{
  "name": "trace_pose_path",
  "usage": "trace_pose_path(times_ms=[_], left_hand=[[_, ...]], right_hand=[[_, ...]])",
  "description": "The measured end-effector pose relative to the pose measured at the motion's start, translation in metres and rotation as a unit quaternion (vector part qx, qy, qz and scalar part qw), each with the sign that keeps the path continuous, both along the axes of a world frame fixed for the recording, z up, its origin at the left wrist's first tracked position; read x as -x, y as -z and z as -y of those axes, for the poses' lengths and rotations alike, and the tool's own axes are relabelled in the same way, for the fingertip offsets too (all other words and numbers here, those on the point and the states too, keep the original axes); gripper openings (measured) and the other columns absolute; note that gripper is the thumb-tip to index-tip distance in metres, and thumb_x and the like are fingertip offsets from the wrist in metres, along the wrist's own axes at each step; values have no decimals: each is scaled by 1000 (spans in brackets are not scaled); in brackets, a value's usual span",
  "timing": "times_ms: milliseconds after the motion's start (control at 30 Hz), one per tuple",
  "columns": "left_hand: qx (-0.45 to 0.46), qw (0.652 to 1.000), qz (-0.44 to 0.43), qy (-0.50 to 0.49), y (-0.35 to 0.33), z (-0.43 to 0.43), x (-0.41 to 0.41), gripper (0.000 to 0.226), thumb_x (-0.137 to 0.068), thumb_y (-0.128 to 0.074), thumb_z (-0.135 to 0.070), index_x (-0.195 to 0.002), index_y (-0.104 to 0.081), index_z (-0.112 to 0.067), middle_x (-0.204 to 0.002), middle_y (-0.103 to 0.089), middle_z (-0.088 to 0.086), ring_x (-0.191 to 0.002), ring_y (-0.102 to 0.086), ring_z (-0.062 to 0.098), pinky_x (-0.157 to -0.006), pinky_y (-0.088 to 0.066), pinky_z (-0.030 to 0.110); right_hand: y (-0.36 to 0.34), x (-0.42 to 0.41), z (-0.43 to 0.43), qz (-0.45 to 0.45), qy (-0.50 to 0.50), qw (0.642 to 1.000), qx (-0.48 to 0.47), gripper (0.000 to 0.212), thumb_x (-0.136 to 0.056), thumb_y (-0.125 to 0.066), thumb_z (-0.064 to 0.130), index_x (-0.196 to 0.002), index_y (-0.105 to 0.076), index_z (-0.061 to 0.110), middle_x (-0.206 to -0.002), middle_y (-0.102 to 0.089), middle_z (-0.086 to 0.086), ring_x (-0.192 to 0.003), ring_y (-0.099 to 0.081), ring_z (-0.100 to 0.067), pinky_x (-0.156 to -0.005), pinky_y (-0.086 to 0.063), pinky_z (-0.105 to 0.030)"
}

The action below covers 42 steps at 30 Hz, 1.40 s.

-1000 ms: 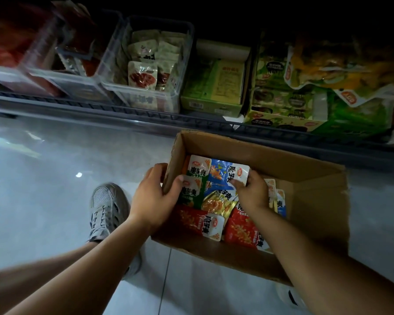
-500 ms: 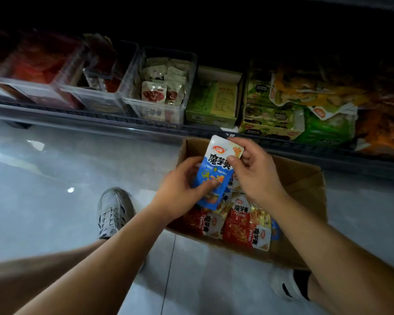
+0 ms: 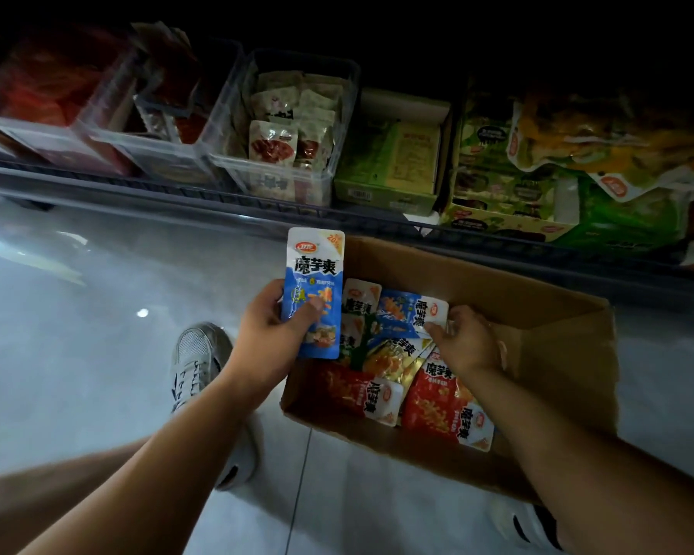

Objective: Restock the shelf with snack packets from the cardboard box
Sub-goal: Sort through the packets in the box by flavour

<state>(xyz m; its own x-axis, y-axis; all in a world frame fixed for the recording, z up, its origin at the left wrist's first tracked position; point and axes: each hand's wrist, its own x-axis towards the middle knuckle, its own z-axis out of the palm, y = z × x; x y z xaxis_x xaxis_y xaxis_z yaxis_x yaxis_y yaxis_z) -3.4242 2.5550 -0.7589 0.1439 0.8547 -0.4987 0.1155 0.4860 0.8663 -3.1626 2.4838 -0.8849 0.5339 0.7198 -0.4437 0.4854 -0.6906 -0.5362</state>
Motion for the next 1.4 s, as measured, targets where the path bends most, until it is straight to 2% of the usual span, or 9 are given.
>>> trace_pose_path(times_ms=[300, 400, 567, 700, 800, 933, 1033, 1167, 1400], left_hand=[[-14, 1000, -12, 11, 4, 1, -2, 24, -96, -67, -16, -120, -63, -11, -102, -79, 1, -90, -77, 15, -65, -59, 22], [-19, 999, -24, 28, 3, 2, -4, 22, -97, -67, -17, -119, -63, -14, -103, -79, 1, -91, -77, 17, -68, -62, 26], [-40, 997, -56, 41, -1, 3, -5, 17, -101, -63, -20, -118, -58, -19, -104, -76, -2, -90, -76, 15, -73, -61, 30], [-50, 995, -66, 60, -7, 5, -10, 21, -103, -60, -21, -121, -50, -22, -112, -70, 1, -97, -72, 17, -79, -61, 37], [-48, 996, -20, 66, -11, 12, -17, 20, -104, -58, -13, -118, -52, -26, -110, -72, 3, -91, -75, 15, -75, -62, 36], [29, 990, 125, 60, -22, 24, -27, 28, -99, -62, -11, -126, -58, -17, -114, -75, 7, -101, -74, 23, -83, -62, 41], [50, 982, 145, 106, -23, 30, -25, 48, -89, -74, -12, -134, -56, -11, -123, -73, 14, -113, -70, 36, -96, -57, 53], [42, 991, 119, 44, -19, 23, -20, 48, -78, -80, -13, -123, -63, -13, -113, -77, 12, -102, -75, 33, -91, -60, 55], [27, 998, 63, -3, -11, 6, 3, 35, -93, -70, -6, -126, -60, -11, -109, -78, 7, -96, -77, 25, -72, -64, 33]], right_hand=[[14, 5, -9, -92, 144, 985, -25, 32, -86, -78, 13, -113, -64, 5, -115, -71, -15, -107, -67, -33, -90, -54, -43], [-6, 0, 6, -38, 82, 995, -32, 24, -97, -63, 15, -120, -62, 8, -118, -69, -11, -108, -65, -32, -84, -51, -37], [-61, -10, 21, 24, -8, 997, -73, 19, -105, -47, 24, -119, -58, 17, -99, -68, -4, -77, -63, -16, -57, -49, -32], [-119, -13, 11, 17, -95, 987, -130, 21, -103, -52, 24, -120, -64, 20, -100, -66, 6, -83, -62, -11, -69, -46, -28], [-157, -4, -6, -42, -110, 978, -170, 20, -102, -55, 21, -119, -65, 18, -100, -67, 5, -82, -66, -10, -70, -54, -35], [-184, 19, -20, -128, -127, 963, -201, 15, -101, -57, 18, -115, -62, 21, -92, -67, 5, -59, -64, 2, -49, -51, -19], [-184, 36, -29, -187, -113, 955, -201, 11, -98, -63, 16, -107, -62, 20, -95, -71, -1, -74, -71, -11, -57, -60, -31], [-163, 42, -38, -267, -4, 943, -197, 10, -98, -62, 16, -108, -59, 16, -97, -70, -10, -79, -73, -26, -71, -63, -40], [-52, 5, 3, -26, -53, 998, 21, 30, -96, -65, 32, -121, -60, 17, -112, -66, 1, -94, -63, -18, -73, -47, -28]])
